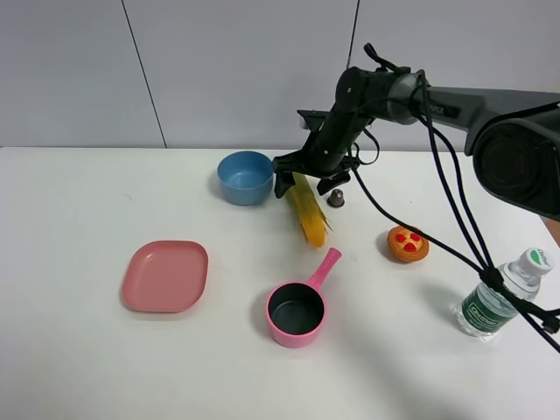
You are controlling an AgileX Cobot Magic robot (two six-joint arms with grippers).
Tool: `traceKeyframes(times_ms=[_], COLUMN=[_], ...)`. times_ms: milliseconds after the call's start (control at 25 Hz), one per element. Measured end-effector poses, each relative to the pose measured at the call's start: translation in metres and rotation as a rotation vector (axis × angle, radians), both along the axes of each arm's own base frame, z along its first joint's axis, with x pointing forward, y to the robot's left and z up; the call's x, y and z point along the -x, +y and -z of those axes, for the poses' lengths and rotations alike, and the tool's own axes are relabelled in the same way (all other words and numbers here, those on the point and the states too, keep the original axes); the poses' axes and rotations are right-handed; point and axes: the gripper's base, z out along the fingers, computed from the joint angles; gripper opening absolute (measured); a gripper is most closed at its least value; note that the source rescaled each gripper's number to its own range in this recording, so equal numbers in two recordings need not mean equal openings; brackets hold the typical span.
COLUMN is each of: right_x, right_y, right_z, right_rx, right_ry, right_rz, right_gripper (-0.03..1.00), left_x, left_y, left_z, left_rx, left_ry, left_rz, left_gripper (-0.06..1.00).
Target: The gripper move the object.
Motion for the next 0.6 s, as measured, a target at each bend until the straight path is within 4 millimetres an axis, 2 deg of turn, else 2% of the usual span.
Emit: traceKeyframes(times_ms=[160,360,520,600], right_x=[0.009,0.023,0.046,0.059], right_y=[0.005,-0.003,-0.020,-0.030], right_z=[-0.027,-0.114,-0.188,-0.218], right_rx=[0.006,-0.034,-0.035,-0.025], right_ry=[-0.021,-0.211,-0.389,-0.463], right_rz=[-0.035,-0.040,-0.005,0.019], right_gripper=[0.74,0.74,0.74,0.74], left_x=[0.000,0.000,0.000,0.000], left_y=[0.000,0.000,0.000,0.000], left_z=[0.000,0.000,0.000,0.000], left_rx=[0.000,0.000,0.000,0.000], left_ry=[0.000,0.000,0.000,0.000], left_rz=[0.000,0.000,0.000,0.000], left_gripper=[1.00,1.00,1.00,1.00])
